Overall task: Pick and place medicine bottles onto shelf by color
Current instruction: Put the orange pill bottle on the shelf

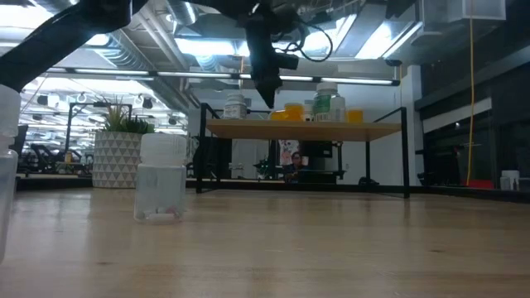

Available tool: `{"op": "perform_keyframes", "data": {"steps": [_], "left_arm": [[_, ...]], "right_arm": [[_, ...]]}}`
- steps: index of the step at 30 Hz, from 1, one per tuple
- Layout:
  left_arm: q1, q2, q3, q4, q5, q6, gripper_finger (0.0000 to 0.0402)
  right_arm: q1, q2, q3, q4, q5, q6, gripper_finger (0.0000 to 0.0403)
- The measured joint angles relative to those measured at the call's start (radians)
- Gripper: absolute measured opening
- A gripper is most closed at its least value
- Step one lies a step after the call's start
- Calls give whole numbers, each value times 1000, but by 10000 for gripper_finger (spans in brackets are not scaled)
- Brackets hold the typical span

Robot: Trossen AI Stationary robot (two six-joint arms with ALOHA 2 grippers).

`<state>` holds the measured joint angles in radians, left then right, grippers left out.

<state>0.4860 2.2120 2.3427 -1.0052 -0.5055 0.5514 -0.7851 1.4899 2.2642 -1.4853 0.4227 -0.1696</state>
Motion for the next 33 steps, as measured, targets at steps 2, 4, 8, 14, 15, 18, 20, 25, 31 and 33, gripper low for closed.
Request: {"op": "perform_keyframes", "data": {"steps": [2,4,8,14,15,18,20,25,31,33], "left_arm": [[7,0,-11,15,39,0,122],[9,0,-21,12,73,0,122],[-2,0,-38,13,94,5,122],[-42,1,-53,2,118,0,122],[-53,1,-53,-7,117,-1,122],[-89,1,-53,-43,118,-25,122],[-115,1,-53,-78,118,-42,122],[-177,1,-53,-120,102,-74,122],[-224,-9,-53,-132,100,-153,122],[-236,-11,-53,-146,97,-190,121]], "right_arm": [[0,0,0,-2,1,0,204],[0,0,0,-2,1,0,204],[0,0,0,-2,1,0,204],[0,0,0,-2,1,0,204],[0,0,0,-2,1,0,204],[0,0,0,-12,1,0,204],[0,0,0,-16,1,0,204],[0,0,0,-18,1,1,204],[0,0,0,-17,1,-21,203],[0,0,0,-17,1,-22,204]]}}
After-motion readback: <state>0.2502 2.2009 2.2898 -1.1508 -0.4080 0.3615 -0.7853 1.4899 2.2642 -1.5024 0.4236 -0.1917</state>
